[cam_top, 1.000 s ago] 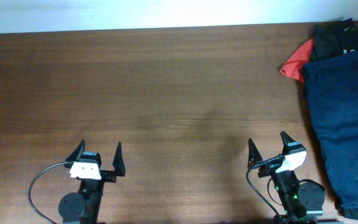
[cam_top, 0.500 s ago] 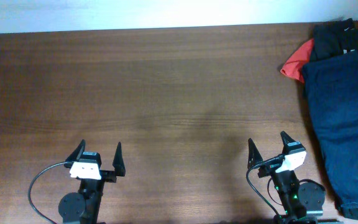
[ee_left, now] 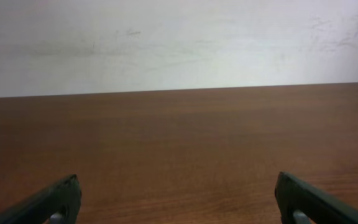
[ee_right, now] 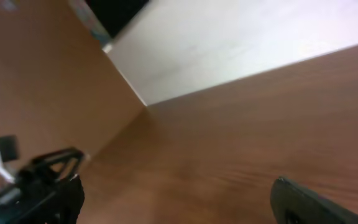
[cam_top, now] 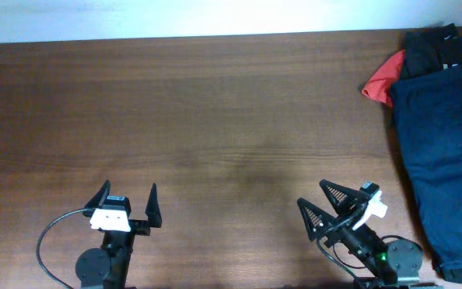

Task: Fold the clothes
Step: 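Reach the right gripper to the clothes pile and grasp the navy shorts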

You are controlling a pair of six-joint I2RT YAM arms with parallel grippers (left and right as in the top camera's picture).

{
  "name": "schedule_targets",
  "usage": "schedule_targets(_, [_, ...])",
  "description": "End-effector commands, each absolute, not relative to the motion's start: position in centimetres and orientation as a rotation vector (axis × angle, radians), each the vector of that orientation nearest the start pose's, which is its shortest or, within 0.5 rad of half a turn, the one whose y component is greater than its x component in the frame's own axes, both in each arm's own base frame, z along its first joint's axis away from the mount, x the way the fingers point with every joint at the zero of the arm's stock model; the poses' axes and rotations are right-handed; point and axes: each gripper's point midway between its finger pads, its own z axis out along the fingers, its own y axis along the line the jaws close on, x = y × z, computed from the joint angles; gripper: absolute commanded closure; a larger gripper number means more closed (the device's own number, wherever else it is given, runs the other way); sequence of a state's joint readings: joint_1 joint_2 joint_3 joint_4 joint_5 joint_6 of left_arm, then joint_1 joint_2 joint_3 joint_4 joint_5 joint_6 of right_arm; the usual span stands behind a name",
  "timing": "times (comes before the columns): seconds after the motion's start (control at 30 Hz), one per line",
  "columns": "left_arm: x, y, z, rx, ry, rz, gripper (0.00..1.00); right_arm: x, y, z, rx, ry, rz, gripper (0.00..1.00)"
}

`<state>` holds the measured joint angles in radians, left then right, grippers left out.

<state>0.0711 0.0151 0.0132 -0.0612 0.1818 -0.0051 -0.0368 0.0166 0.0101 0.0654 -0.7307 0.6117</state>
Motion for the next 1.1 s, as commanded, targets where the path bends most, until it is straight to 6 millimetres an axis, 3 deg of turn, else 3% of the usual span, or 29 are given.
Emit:
schedule_targets(0.0, [24.6,-1.3,15.8,0.066,1.642,-0.104,0.01,19.5,11.2,23.1,-0.150,1.456,1.070,0.01])
schedule_targets(0.13, [24.6,-1.3,15.8,0.066,1.642,-0.104,0.01,18.9,9.5,29.9,-0.125,1.300,0.935,0.01])
schedule_targets(0.2, [24.6,-1.3,15.8,0.066,1.642,-0.104,0.01,19.4,9.0,32.0,-0.132,1.307,0.855,0.01])
schedule_targets(0.3, [24.6,-1.3,15.8,0.066,1.642,-0.104,0.01,22.7,8.2,33.9,-0.140,1.419,0.710,0.01])
schedule_targets(0.4, [24.6,-1.3,15.8,0.066,1.642,-0.104,0.01,29.0,6.2,34.7,-0.016,1.587,0.622,0.01])
schedule_targets(0.5, [24.6,-1.3,15.8,0.066,1.642,-0.104,0.01,36.6,3.5,32.7,0.054,1.865,0.405,0.01])
schedule_targets(0.53, [24.6,-1.3,15.8,0.066,1.642,-0.104,0.01,38.1,2.4,31.9,0.066,1.943,0.321,0.01])
schedule_targets(0.63, [24.6,-1.3,15.8,0.066,1.642,-0.104,0.01,42.8,-4.6,29.4,0.250,2.192,-0.145,0.02])
schedule_targets(0.73, [24.6,-1.3,15.8,0.066,1.642,-0.104,0.01,44.5,-11.2,28.7,0.447,2.226,-0.642,0.01])
schedule_targets(0.77, [24.6,-1.3,15.8,0.066,1.642,-0.104,0.01,44.5,-12.3,28.3,0.477,2.219,-0.737,0.01])
schedule_targets(0.83, [24.6,-1.3,15.8,0.066,1.642,-0.104,0.01,46.0,-13.2,26.2,0.485,2.235,-0.754,0.01])
schedule_targets(0.9, [24.6,-1.3,15.8,0.066,1.642,-0.104,0.01,48.4,-14.0,22.4,0.347,2.321,-0.794,0.01])
schedule_targets(1.03, [24.6,-1.3,15.8,0.066,1.642,-0.104,0.01,49.6,-17.4,13.5,0.276,2.494,-0.891,0.01])
schedule_targets(1.07, [24.6,-1.3,15.8,0.067,1.642,-0.104,0.01,49.6,-18.1,12.3,0.280,2.511,-0.901,0.01])
